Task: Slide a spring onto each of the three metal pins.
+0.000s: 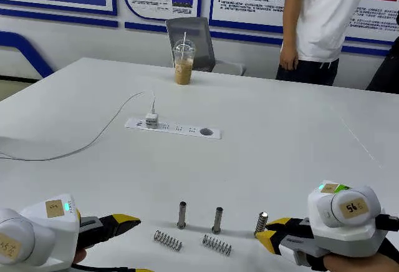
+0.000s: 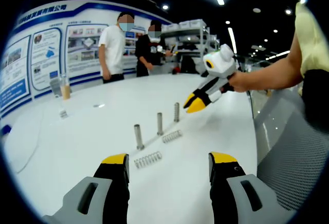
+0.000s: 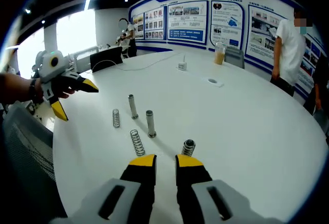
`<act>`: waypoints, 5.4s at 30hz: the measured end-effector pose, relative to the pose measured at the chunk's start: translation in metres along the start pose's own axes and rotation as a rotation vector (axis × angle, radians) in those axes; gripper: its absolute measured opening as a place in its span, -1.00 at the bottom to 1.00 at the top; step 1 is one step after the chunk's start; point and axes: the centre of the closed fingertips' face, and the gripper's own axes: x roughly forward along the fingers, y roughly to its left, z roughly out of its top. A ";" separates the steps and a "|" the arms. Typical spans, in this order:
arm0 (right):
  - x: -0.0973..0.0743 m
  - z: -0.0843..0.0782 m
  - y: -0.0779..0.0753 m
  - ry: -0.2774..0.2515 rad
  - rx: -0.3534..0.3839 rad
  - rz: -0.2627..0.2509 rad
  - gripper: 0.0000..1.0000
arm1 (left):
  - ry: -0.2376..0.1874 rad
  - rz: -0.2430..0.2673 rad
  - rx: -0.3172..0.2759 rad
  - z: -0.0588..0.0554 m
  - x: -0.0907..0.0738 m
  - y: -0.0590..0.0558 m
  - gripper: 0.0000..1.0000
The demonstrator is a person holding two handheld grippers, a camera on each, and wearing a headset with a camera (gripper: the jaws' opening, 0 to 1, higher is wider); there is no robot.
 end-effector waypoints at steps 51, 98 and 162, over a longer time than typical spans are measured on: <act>0.069 0.018 0.061 0.118 -0.221 0.199 -0.69 | 0.016 0.005 -0.013 -0.006 0.000 -0.001 0.27; 0.084 0.003 0.064 0.234 -0.225 0.253 -0.76 | 0.023 0.008 -0.024 -0.011 0.000 -0.003 0.25; 0.015 0.094 0.045 -0.172 -0.116 0.147 -0.76 | 0.012 0.000 0.007 0.000 0.002 -0.006 0.25</act>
